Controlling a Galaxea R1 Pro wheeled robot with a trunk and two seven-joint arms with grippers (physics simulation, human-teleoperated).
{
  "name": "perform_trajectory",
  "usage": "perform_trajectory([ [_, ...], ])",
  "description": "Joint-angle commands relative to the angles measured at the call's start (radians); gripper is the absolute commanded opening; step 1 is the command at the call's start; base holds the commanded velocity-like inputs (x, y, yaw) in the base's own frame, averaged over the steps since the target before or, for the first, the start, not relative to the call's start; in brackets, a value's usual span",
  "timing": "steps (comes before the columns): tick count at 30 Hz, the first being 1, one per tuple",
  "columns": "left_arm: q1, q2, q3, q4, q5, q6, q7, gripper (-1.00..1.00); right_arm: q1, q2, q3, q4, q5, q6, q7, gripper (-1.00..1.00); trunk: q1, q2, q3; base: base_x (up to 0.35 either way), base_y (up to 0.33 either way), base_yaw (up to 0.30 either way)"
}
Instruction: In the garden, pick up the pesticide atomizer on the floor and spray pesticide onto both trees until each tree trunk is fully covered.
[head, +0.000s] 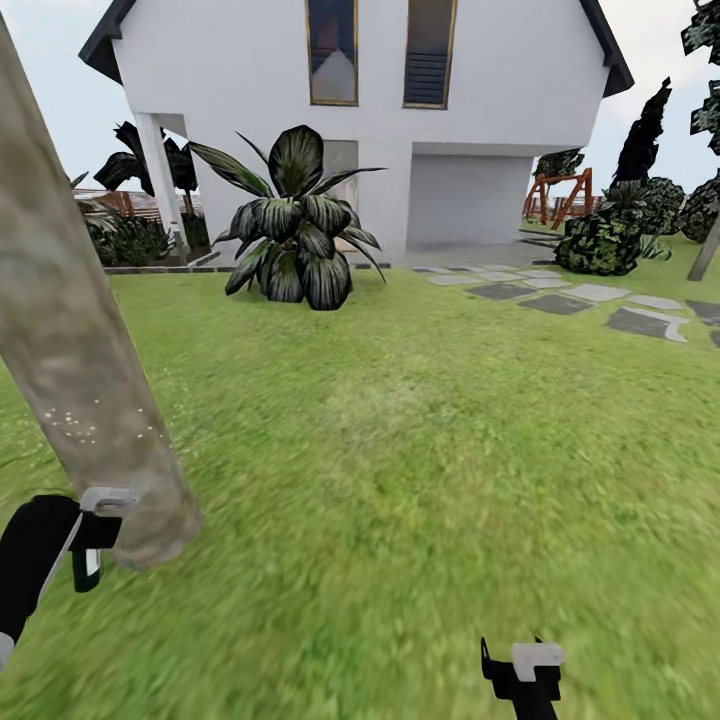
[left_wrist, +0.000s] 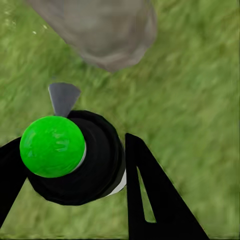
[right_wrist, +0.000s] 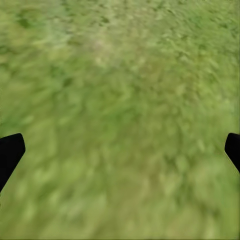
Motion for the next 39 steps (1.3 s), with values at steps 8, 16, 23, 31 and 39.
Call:
perform_trajectory([
  [8, 0.038, 0.004, 0.08, -0.011, 0.004, -0.004, 0.031, -1.0, 0.0, 0.002, 0.0, 0.0, 0.0, 0.0, 0.0, 1.0, 0.0, 0.0, 0.0, 0.004, -0.003, 0.221],
  [16, 0.037, -0.002, 0.081, -0.014, 0.004, -0.046, 0.051, -1.0, 0.0, 0.002, 0.0, 0.0, 0.0, 0.0, 0.0, 1.0, 0.0, 0.0, 0.0, 0.067, 0.0, 0.243],
  [23, 0.037, -0.004, 0.082, 0.034, 0.016, -0.063, 0.134, -1.0, 0.0, 0.002, 0.0, 0.0, 0.0, 0.0, 0.0, 1.0, 0.0, 0.0, 0.0, 0.326, 0.0, 0.016],
  [31, 0.037, -0.01, 0.082, 0.043, 0.021, -0.062, 0.129, -1.0, 0.0, 0.003, 0.0, 0.0, 0.001, 0.0, 0.0, 1.0, 0.0, 0.0, 0.0, 0.112, 0.0, 0.195],
  [39, 0.037, -0.059, 0.082, 0.045, 0.031, -0.139, 0.125, -1.0, 0.0, 0.003, 0.0, 0.0, 0.001, 0.0, 0.001, 1.0, 0.0, 0.0, 0.0, 0.007, -0.02, 0.251],
])
